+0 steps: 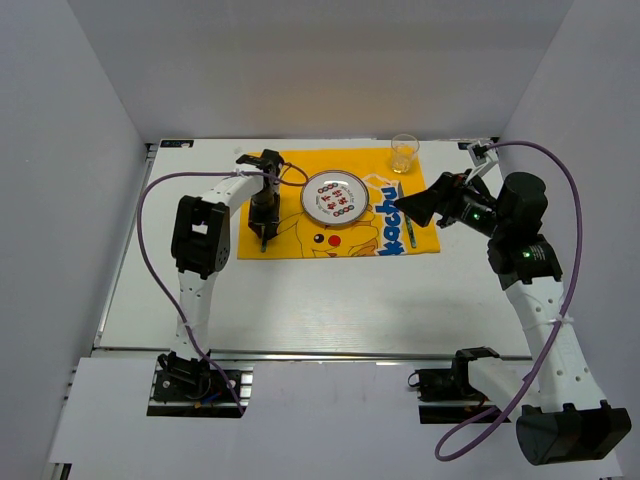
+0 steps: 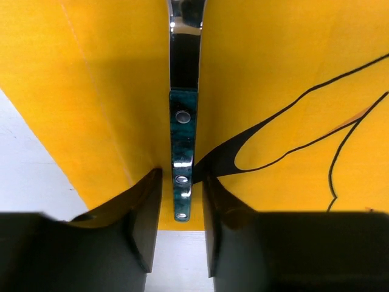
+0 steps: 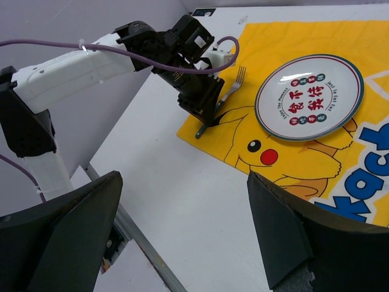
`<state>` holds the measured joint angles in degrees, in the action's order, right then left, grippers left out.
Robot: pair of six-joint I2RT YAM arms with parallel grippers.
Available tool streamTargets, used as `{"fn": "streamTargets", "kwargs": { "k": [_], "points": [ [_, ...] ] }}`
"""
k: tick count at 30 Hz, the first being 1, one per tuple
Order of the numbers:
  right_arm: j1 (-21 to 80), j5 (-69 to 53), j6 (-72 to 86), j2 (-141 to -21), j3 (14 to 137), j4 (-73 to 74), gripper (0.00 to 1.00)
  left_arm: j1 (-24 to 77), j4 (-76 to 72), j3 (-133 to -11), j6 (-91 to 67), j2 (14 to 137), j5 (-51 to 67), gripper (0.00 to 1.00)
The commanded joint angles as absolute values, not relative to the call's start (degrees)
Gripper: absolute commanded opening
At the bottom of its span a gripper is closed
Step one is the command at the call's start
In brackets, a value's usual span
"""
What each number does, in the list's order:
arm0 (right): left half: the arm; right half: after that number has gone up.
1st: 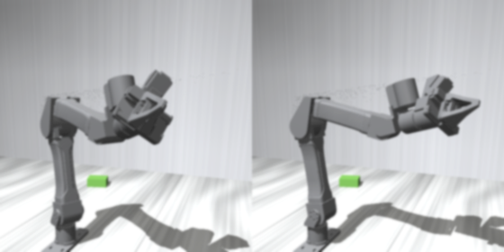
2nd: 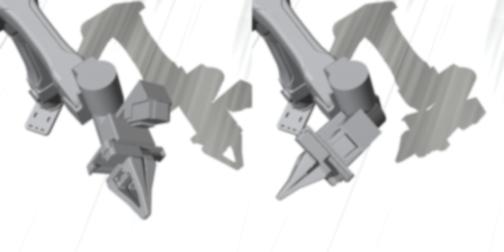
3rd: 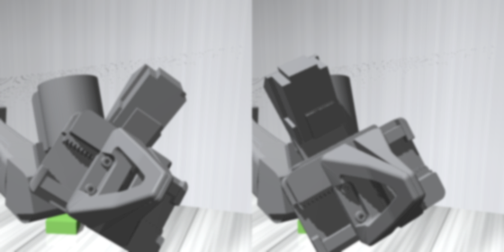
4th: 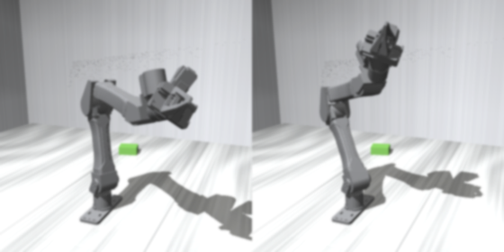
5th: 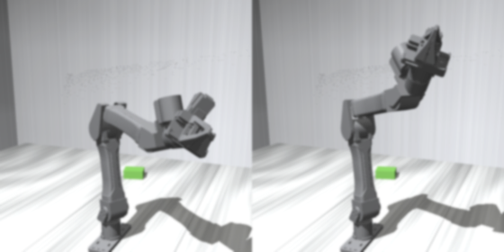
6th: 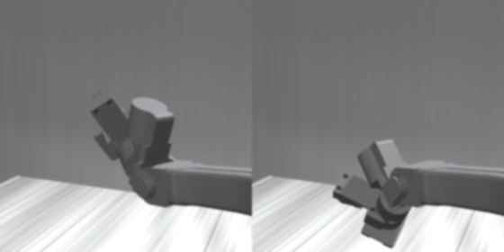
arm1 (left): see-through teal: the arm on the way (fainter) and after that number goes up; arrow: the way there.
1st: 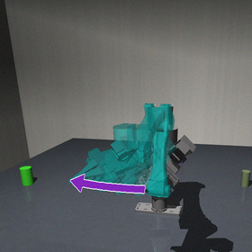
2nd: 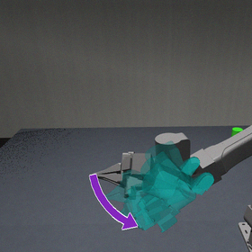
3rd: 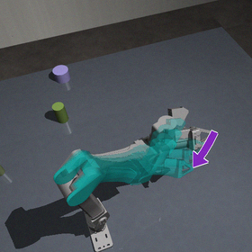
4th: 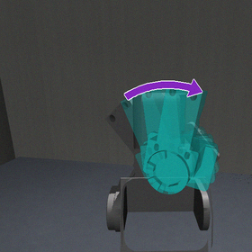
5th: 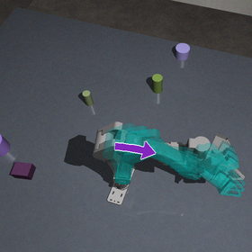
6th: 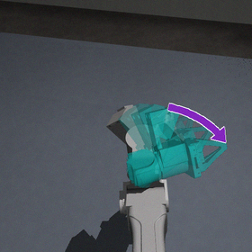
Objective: Set the dinner table for one person
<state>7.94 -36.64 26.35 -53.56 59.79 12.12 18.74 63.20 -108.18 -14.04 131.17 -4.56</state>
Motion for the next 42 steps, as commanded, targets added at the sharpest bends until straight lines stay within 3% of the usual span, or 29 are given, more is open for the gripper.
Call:
{"fn": "streamTargets", "kwargs": {
  "k": [1, 3, 5, 8, 12, 15, 21, 25, 32, 42],
  "points": [
    [8.1, -37.9, 26.4, -52.6, 62.1, 11.2, 0.89, 18.7, 63.3, -107.5, -14.3, 125.9, -4.7, 0.46],
    [8.1, -38.1, 26.4, -52.6, 62.2, 11.2, 0.89, 18.7, 63.2, -107.8, -14.7, 125.1, -4.4, 0.56],
    [8.0, -38.1, 26.4, -52.6, 62.3, 11.3, 0.89, 18.7, 62.9, -107.7, -15.5, 123.4, -4.3, 0.81],
    [8.1, -38.1, 25.5, -52.9, 63.3, 11.9, 0.89, 18.1, 61.5, -106.7, -17.1, 120.7, -4.2, 0.92],
    [8.1, -34.6, 21.6, -53.6, 67.1, 19.7, 0.89, 17.4, 60.6, -105.1, -20.2, 111.7, -7.5, 0.98],
    [8.1, -22.8, 18.0, -53.4, 71.5, 28.9, 0.89, 17.4, 60.4, -101.2, -24.4, 104.3, -15.5, 0.98],
    [9.1, 7.3, 13.7, -48.5, 78.2, 49.4, 0.89, 17.4, 60.7, -86.9, -31.8, 77.5, -28.6, 0.98],
    [10.8, 7.6, 13.1, -42.5, 80.0, 54.8, 0.89, 17.4, 65.8, -84.5, -33.3, 62.4, -32.9, 0.98],
    [15.9, 12.5, 13.9, -34.3, 83.3, 62.9, 0.89, 17.4, 76.7, -83.1, -35.6, 47.1, -33.7, 0.98],
    [18.9, 18.2, 15.0, -31.6, 85.6, 67.1, 0.89, 17.2, 80.9, -84.7, -35.2, 40.0, -41.7, 0.98]
  ]
}}
